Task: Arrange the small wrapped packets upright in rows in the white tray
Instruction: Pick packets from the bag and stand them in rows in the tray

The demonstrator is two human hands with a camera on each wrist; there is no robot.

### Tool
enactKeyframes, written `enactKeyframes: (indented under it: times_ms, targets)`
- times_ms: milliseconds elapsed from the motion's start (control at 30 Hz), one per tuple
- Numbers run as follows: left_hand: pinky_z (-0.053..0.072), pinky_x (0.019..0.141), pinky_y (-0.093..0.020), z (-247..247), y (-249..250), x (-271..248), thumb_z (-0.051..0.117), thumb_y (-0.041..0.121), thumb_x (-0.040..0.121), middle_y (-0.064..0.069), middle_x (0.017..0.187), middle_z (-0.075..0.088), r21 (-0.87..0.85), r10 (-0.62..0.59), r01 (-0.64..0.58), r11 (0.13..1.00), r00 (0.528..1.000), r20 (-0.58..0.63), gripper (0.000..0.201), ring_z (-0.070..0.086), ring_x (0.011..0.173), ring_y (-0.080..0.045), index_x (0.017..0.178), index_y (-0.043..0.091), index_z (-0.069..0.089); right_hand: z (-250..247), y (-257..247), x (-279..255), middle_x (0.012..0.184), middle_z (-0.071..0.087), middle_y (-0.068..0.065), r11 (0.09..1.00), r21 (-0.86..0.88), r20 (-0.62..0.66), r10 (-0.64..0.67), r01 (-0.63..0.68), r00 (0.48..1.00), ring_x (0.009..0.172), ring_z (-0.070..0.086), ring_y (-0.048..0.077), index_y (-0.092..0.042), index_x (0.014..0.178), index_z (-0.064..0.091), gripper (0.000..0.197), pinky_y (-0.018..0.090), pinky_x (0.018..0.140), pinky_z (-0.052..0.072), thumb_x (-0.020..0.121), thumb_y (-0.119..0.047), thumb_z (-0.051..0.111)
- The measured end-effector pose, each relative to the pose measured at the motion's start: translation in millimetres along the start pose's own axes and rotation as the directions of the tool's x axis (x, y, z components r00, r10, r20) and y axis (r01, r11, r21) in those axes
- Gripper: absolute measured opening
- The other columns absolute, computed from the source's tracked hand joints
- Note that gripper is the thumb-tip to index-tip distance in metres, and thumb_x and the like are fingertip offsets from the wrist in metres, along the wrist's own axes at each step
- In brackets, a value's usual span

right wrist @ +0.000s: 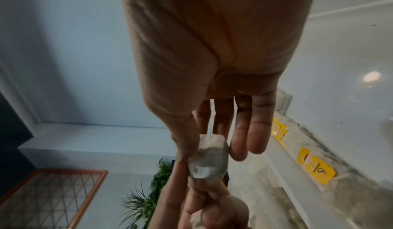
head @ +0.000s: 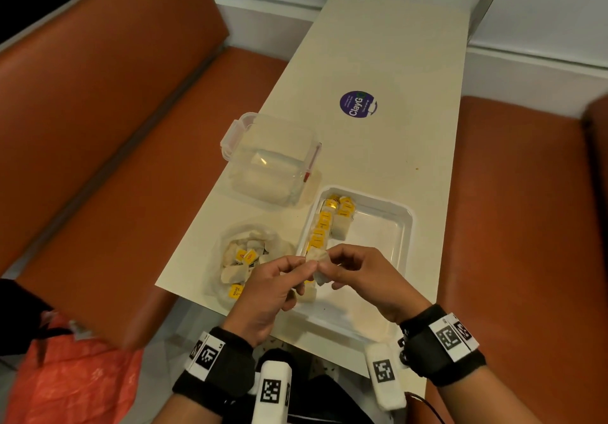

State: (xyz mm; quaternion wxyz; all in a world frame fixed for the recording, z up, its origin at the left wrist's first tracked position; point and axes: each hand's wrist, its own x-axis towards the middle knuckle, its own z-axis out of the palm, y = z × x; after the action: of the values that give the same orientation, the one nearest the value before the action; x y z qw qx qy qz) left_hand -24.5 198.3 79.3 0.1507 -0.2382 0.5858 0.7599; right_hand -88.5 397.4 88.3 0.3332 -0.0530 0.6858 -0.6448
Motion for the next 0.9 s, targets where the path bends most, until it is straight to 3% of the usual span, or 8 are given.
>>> enactKeyframes:
  times_ms: [100, 300, 400, 500, 667, 833, 900]
  targets:
    - [0.03, 0.051, -0.024, -3.7, -1.4, -0.7, 0.077, 0.029, 0.092, -0.003, 0.084, 0.068, 0.022, -0.005, 0.005, 1.0, 1.0, -0.024, 0.018, 0.048, 0.065, -0.011, 0.096, 0.012, 0.082, -0.3, 3.6, 2.9, 0.098, 0.08, 0.004, 0.999, -0.038, -0.037, -0.009, 0.007, 0.999, 0.099, 0.073, 0.029, -0.015, 0.103, 0.078, 0.017, 0.03, 0.083, 0.056, 0.093, -0.029, 0.077]
    - [0.029, 0.05, -0.022, -17.6, -5.8, 5.1, 0.077, 0.027, 0.092, -0.003, 0.084, 0.066, -0.128, -0.094, 0.073, 0.989, 0.982, -0.167, 0.024, 0.047, 0.062, -0.009, 0.108, 0.009, 0.08, -14.0, 17.3, 16.6, 0.099, 0.08, 0.002, 0.997, 0.0, -0.154, 0.07, -0.071, 0.986, 0.1, 0.074, 0.021, -0.015, 0.102, 0.079, 0.015, 0.032, 0.085, 0.056, 0.094, -0.027, 0.075]
    - [0.03, 0.047, -0.02, -26.4, -6.8, 3.9, 0.074, 0.025, 0.095, -0.003, 0.084, 0.067, -0.158, -0.114, 0.085, 0.984, 0.976, -0.185, 0.024, 0.048, 0.062, -0.009, 0.111, 0.008, 0.079, -22.3, 33.8, 35.1, 0.099, 0.08, 0.004, 0.99, 0.093, -0.296, 0.131, -0.108, 0.946, 0.1, 0.075, 0.024, -0.012, 0.104, 0.079, 0.018, 0.037, 0.087, 0.057, 0.093, -0.026, 0.077]
    - [0.03, 0.05, -0.022, -34.4, -7.5, 1.5, 0.072, 0.025, 0.097, -0.002, 0.082, 0.068, -0.158, -0.117, 0.085, 0.984, 0.973, -0.201, 0.022, 0.048, 0.062, -0.008, 0.108, 0.009, 0.08, -28.1, 53.5, 58.7, 0.096, 0.08, 0.006, 0.985, 0.13, -0.423, 0.16, -0.115, 0.892, 0.093, 0.074, 0.022, -0.011, 0.1, 0.079, 0.011, 0.034, 0.081, 0.056, 0.091, -0.018, 0.079]
    - [0.03, 0.05, -0.023, -46.3, -9.1, 0.2, 0.072, 0.028, 0.097, -0.003, 0.082, 0.068, -0.146, -0.123, 0.09, 0.985, 0.963, -0.241, 0.022, 0.049, 0.062, -0.009, 0.107, 0.01, 0.081, -30.0, 75.8, 92.6, 0.098, 0.078, 0.011, 0.969, 0.202, -0.516, 0.23, -0.144, 0.825, 0.084, 0.072, 0.021, -0.007, 0.106, 0.077, 0.017, 0.029, 0.071, 0.057, 0.09, -0.01, 0.079]
    - [0.03, 0.049, -0.023, -52.5, -9.8, 1.3, 0.071, 0.029, 0.098, -0.005, 0.085, 0.066, -0.156, -0.136, 0.098, 0.983, 0.957, -0.257, 0.024, 0.049, 0.061, -0.009, 0.11, 0.009, 0.079, -32.3, 89.4, 114.4, 0.096, 0.079, 0.013, 0.967, 0.21, -0.55, 0.237, -0.141, 0.801, 0.093, 0.077, 0.032, -0.011, 0.1, 0.077, 0.017, 0.045, 0.089, 0.063, 0.085, -0.007, 0.083]
    - [0.03, 0.049, -0.023, -52.9, -8.7, 2.4, 0.07, 0.03, 0.098, -0.005, 0.085, 0.067, -0.149, -0.141, 0.105, 0.983, 0.956, -0.256, 0.025, 0.049, 0.061, -0.009, 0.109, 0.009, 0.079, -31.5, 91.8, 117.7, 0.097, 0.079, 0.013, 0.962, 0.233, -0.561, 0.25, -0.139, 0.789, 0.096, 0.076, 0.031, -0.012, 0.099, 0.078, 0.019, 0.045, 0.092, 0.062, 0.083, -0.005, 0.085]
